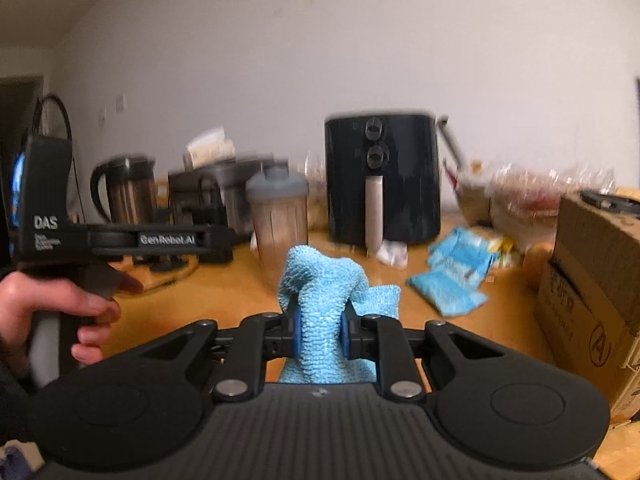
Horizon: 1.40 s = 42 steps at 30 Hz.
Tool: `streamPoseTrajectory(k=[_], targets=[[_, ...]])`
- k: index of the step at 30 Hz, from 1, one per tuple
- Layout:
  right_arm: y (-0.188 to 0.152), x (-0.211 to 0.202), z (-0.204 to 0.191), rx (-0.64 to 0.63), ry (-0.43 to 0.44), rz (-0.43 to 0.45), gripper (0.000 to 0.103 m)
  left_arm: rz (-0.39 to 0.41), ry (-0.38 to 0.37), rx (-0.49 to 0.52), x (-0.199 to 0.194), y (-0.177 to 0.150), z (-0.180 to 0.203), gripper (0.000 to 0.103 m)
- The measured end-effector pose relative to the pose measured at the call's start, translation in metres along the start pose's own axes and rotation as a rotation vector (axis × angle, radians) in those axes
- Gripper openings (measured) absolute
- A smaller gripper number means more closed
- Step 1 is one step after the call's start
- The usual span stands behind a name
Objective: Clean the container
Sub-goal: 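Lower the blue cloth to the table and open the right gripper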
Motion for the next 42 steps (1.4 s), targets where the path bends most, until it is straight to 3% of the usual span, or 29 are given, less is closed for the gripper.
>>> streamPoseTrajectory(k=[7, 13, 21, 41, 42], targets=[[0.009, 0.025, 0.003, -0.051, -0.014, -0.157, 0.013, -0.156, 0.072, -0.021, 0.014, -0.008, -0.008, 0.103], [0.011, 0.05, 0.018, -0.031, 0.012, -0.284, 0.013, -0.247, 0.08, -0.012, 0.02, -0.017, -0.009, 0.103], [-0.014, 0.088, 0.019, -0.012, 0.071, -0.475, 0.013, -0.356, 0.051, 0.0, 0.025, -0.03, -0.001, 0.103], [-0.017, 0.091, 0.015, -0.018, 0.077, -0.504, 0.013, -0.385, 0.063, -0.012, 0.031, -0.034, -0.008, 0.103], [-0.018, 0.092, 0.016, -0.018, 0.075, -0.505, 0.019, -0.384, 0.064, -0.011, 0.031, -0.034, -0.008, 0.103]])
Point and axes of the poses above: each gripper's, at about its wrist camera, not at the fingertips, and x roughly the way its jaws point, z to its right, y to its top, the point moved 5 cm from there along x, roughly the way its jaws point, and after that the axes turned 11 degrees about -x, right-handed, at the moved point
